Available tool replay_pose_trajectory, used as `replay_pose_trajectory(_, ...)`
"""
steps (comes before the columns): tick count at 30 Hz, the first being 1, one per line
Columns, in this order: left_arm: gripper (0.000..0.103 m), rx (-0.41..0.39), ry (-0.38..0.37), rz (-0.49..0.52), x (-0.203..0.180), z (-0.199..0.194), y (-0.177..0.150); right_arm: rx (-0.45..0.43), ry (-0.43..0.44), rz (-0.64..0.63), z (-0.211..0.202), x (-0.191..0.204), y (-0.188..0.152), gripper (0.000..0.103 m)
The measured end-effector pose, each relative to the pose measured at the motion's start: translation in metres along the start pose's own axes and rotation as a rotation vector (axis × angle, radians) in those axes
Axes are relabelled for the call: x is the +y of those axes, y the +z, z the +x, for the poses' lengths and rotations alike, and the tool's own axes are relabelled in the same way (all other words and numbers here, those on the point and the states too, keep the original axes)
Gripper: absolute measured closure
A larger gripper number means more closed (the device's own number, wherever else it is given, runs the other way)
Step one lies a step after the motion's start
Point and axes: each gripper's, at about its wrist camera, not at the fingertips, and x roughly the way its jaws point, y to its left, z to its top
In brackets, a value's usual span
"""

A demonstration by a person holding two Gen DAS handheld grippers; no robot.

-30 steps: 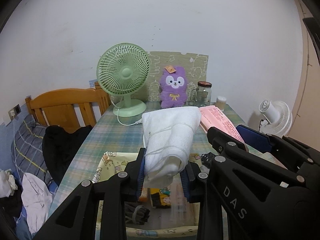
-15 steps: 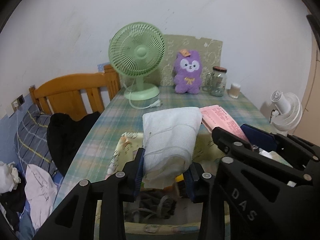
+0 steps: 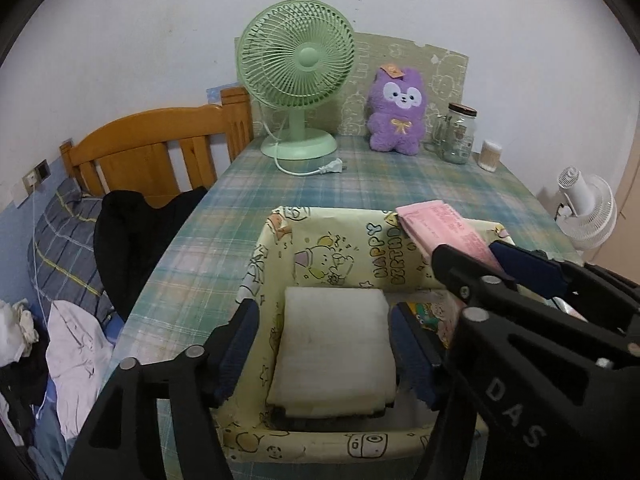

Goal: Organize soft objects
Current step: 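Lower the pink packet into the yellow box and open the right gripper, then withdraw both grippers from the yellow box toward the black bag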

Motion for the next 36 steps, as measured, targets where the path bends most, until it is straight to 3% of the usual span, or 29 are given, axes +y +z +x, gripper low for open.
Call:
replay_pose_trajectory(14, 0.02, -0.01, -0.023, 0.028, -0.012, -0.01, -0.001, 0.014, 0.012, 0.005, 0.001, -0.006, -0.007, 0.059)
replay_pose_trajectory(17, 0.02, -0.014, -0.017, 0.034, -0.013, -0.012, 0.0, 0.004, 0.001, -0.015, -0.003, -0.005, -0.006, 0.048)
replay_pose_trajectory(19, 0.018, -0.017, -0.021, 0.032, -0.014, -0.014, 0.0, 0.003, 0.007, -0.015, -0.005, -0.006, -0.006, 0.032)
replay_pose_trajectory(28, 0.011, -0.056, -0.03, 0.036, -0.027, -0.03, 0.005, -0.022, -0.003, 0.029, -0.026, -0.019, -0.006, 0.007)
replay_pose_trajectory(36, 0.008, -0.102, -0.022, 0.035, -0.038, -0.05, 0.013, -0.094, -0.025, 0.028, -0.052, -0.029, 0.001, 0.002)
